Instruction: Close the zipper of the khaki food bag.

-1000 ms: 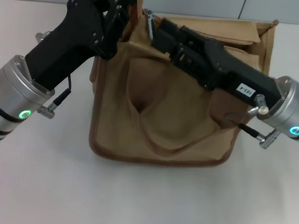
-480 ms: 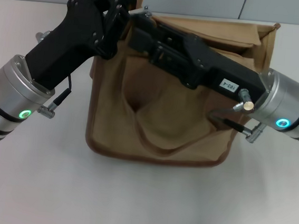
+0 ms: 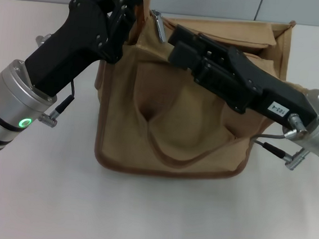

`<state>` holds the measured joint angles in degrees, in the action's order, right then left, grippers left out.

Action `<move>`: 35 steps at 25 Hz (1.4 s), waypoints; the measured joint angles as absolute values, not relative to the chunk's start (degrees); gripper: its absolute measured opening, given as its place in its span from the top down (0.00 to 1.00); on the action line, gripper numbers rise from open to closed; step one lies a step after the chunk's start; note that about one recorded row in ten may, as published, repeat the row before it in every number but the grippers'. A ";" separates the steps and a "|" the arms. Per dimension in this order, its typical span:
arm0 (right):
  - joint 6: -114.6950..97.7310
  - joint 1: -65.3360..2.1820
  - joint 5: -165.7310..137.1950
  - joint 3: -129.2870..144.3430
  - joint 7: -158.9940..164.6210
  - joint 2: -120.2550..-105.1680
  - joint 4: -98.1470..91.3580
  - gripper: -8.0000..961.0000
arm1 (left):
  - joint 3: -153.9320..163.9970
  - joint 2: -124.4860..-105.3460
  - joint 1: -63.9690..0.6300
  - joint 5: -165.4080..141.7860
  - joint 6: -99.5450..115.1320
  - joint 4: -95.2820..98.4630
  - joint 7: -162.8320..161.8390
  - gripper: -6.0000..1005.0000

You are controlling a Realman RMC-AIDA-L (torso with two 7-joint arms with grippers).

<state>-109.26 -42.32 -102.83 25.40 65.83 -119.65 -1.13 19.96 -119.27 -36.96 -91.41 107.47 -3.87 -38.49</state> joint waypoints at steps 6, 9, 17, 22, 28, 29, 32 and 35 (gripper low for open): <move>-105.32 -41.81 -102.71 24.44 66.99 -119.59 -1.17 0.49 | 20.27 -119.26 -37.32 -91.40 107.25 -3.87 -38.49 0.91; -103.20 -42.50 -102.69 24.00 67.79 -119.62 -1.19 0.49 | 20.30 -119.27 -37.35 -91.40 107.23 -3.95 -38.50 0.91; -100.17 -43.90 -102.64 24.30 69.03 -119.73 -1.01 0.49 | 20.31 -119.26 -37.39 -91.40 107.20 -4.40 -38.50 0.90; -99.78 -43.89 -102.62 24.25 69.43 -119.79 -0.96 0.49 | 20.31 -119.27 -37.46 -91.41 107.19 -4.40 -38.50 0.90; -100.29 -44.59 -102.95 24.76 70.47 -119.76 -0.81 0.49 | 20.18 -119.26 -37.61 -91.41 107.16 -4.39 -38.50 0.90; -100.18 -44.59 -102.89 24.76 70.47 -119.75 -0.81 0.49 | 20.15 -119.26 -37.62 -91.41 107.15 -4.39 -38.50 0.90; -100.74 -44.69 -102.88 24.80 70.53 -119.78 -0.75 0.49 | 20.13 -119.27 -37.62 -91.40 107.14 -4.39 -38.50 0.90; -100.53 -44.91 -102.84 24.81 70.83 -119.80 -0.70 0.49 | 20.12 -119.26 -37.60 -91.40 107.14 -4.39 -38.49 0.90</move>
<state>-100.53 -44.91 -102.84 24.81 70.83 -119.80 -0.70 20.12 -119.26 -37.60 -91.40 107.14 -4.39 -38.49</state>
